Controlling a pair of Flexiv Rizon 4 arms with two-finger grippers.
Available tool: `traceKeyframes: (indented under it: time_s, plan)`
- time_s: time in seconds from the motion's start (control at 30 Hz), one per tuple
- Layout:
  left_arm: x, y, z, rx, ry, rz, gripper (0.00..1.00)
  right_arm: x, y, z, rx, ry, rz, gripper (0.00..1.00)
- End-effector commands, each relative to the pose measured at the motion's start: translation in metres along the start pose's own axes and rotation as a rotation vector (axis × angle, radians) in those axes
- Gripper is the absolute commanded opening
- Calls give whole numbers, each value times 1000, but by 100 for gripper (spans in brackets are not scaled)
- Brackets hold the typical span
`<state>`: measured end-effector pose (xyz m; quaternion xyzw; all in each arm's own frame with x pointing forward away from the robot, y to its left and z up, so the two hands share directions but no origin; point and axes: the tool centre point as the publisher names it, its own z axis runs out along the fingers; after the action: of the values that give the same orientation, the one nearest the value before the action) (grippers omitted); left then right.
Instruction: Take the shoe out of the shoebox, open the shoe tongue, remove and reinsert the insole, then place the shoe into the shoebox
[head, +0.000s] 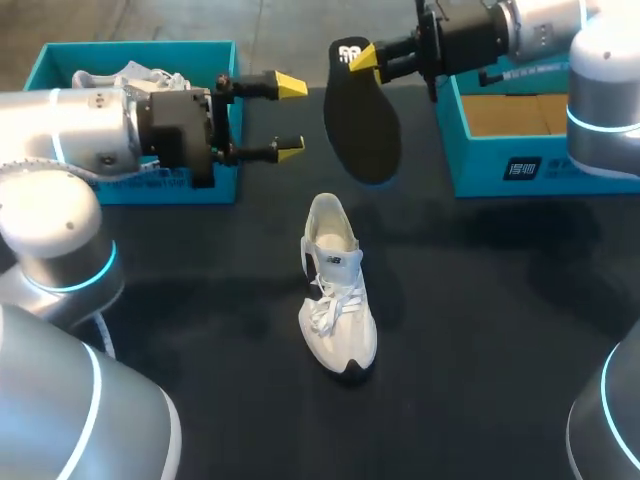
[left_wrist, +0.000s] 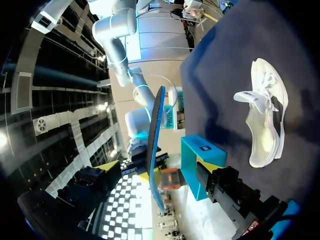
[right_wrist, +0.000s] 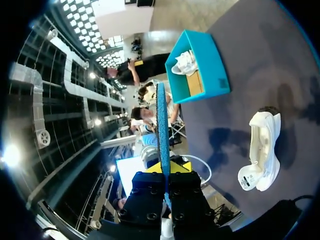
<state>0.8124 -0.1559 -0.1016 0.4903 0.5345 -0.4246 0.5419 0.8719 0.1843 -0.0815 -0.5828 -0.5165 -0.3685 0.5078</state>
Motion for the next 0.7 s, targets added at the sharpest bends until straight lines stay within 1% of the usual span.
traceKeyframes:
  time_s: [0.03, 0.37, 0.67, 0.7]
  plan:
    - [4, 2, 15, -24, -43, -3, 100, 0, 8, 11, 11, 5, 6, 0]
    - [3, 7, 28, -54, -77, -15, 100, -3, 5, 25, 26, 11, 12, 0]
    - [2, 8, 40, -44, -92, -23, 100, -6, 0, 31, 21, 30, 11, 0]
    - [3, 8, 40, -44, -92, -24, 97, -6, 0, 31, 21, 31, 10, 0]
